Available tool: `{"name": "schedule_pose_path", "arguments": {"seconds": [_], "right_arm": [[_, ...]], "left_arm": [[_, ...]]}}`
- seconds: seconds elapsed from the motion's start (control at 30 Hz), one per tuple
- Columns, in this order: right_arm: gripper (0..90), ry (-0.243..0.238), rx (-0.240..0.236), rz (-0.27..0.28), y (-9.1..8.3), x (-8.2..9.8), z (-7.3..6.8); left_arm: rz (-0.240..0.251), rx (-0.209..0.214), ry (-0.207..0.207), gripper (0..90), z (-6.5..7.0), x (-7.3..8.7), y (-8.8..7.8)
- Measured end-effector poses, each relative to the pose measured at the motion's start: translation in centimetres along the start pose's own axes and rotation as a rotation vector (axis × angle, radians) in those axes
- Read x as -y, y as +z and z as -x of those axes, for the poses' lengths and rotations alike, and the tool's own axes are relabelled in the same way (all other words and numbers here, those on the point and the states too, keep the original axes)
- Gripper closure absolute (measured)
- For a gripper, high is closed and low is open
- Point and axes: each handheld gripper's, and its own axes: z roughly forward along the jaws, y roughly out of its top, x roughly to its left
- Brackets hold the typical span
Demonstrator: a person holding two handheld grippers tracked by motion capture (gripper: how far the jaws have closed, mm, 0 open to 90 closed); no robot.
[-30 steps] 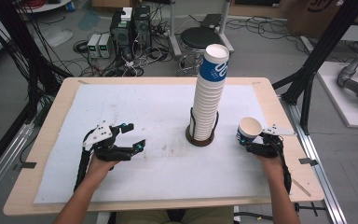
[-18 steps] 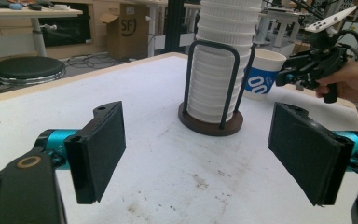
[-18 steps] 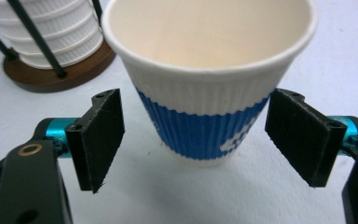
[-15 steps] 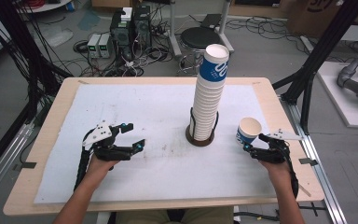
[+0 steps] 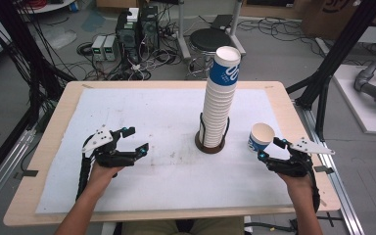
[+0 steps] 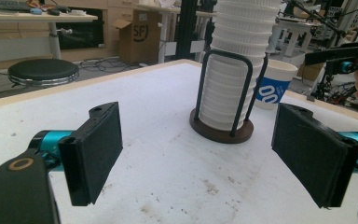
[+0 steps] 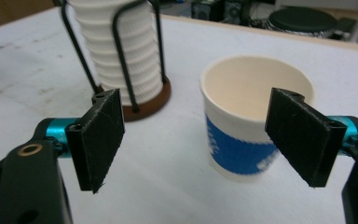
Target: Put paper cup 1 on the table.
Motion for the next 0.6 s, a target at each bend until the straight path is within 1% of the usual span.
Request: {"name": "schedule_pose_path", "arguments": {"seconds": [0.1, 0.13, 0.17, 0.27, 0.33, 0.37, 0.4, 0.47, 0.5, 0.57, 0.6], "right_arm": [[20.3, -0.02, -0.019, 0.006, 0.0, -0.5, -0.7], [20.3, -0.036, -0.02, 0.007, 0.1, -0.7, -1.0], [20.3, -0.037, -0.027, 0.007, 0.1, -0.8, -1.1], [20.3, -0.049, -0.041, 0.015, 0.2, -1.0, -1.5], [20.3, -0.052, -0.054, 0.02, 0.2, -1.1, -1.6], [20.3, -0.055, -0.062, 0.025, 0.2, -1.2, -1.7], [20.3, -0.06, -0.063, 0.028, 0.3, -1.3, -1.7], [20.3, -0.06, -0.078, 0.029, 0.5, -1.4, -1.9], [20.3, -0.064, -0.087, 0.03, 0.6, -1.4, -1.9], [20.3, -0.067, -0.096, 0.022, 0.7, -1.4, -2.0], [20.3, -0.066, -0.1, 0.019, 0.8, -1.3, -2.0]], "left_arm": [[0.014, 0.016, -0.006, 16.5, -0.1, 0.1, -0.2], [0.017, 0.013, -0.012, 16.6, -0.2, 0.1, -0.2], [0.017, 0.015, -0.011, 16.6, -0.3, 0.2, -0.3], [0.032, 0.005, 0.009, 17.4, -0.6, 0.3, -0.6], [0.046, -0.001, 0.007, 17.5, -0.7, 0.3, -0.9], [0.043, -0.01, 0.017, 17.5, -0.8, 0.3, -1.0], [0.045, -0.022, 0.01, 17.5, -0.8, 0.3, -1.1], [0.049, -0.025, -0.029, 16.8, -0.8, 0.2, -1.2], [0.049, -0.027, -0.038, 16.0, -0.8, 0.2, -1.3], [0.053, -0.04, -0.038, 15.6, -0.8, 0.1, -1.4], [0.065, -0.046, -0.047, 15.6, -0.8, 0.1, -1.4]]}}
